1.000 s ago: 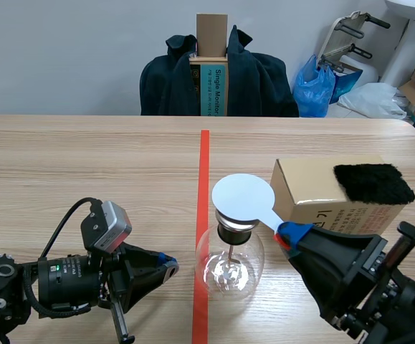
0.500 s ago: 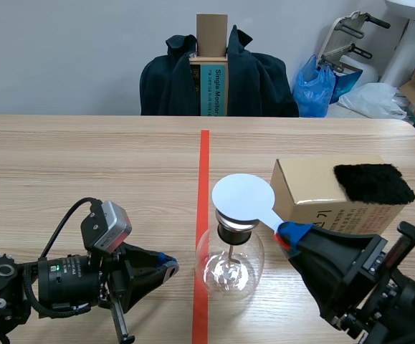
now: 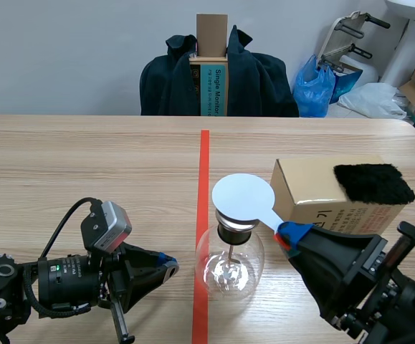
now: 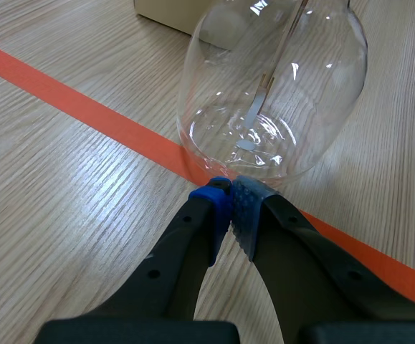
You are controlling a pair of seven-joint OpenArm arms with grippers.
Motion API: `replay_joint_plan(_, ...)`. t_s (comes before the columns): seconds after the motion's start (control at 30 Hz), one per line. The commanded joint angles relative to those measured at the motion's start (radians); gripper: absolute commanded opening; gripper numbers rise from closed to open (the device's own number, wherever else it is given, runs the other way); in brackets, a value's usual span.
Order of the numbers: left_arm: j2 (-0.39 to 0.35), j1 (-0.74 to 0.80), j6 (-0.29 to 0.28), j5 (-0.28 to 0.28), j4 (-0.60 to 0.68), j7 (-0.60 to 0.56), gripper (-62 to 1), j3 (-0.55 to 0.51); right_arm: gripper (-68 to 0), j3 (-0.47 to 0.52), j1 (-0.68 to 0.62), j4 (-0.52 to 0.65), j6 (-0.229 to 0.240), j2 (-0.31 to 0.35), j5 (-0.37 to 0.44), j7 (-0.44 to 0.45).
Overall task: Do the electroscope experiment.
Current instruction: 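Hold the plate still at the electroscope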
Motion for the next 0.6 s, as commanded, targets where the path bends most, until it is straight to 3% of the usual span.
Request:
replay_joint_plan(0.0, 0.003, -0.003, -0.004, -0.013, 0.023, -0.020, -58.8, -0.007, -66.7, 0.013, 0.001, 0.015, -0.008, 0.008, 0.011, -0.001)
replay_joint_plan(0.23, 0.003, -0.003, -0.004, -0.013, 0.023, -0.021, -58.8, -0.008, -66.7, 0.013, 0.001, 0.015, -0.008, 0.008, 0.011, -0.013)
replay_joint_plan(0.57, 0.005, -0.003, -0.004, -0.013, 0.023, -0.021, -58.8, -0.008, -66.7, 0.013, 0.001, 0.015, -0.008, 0.008, 0.011, -0.198)
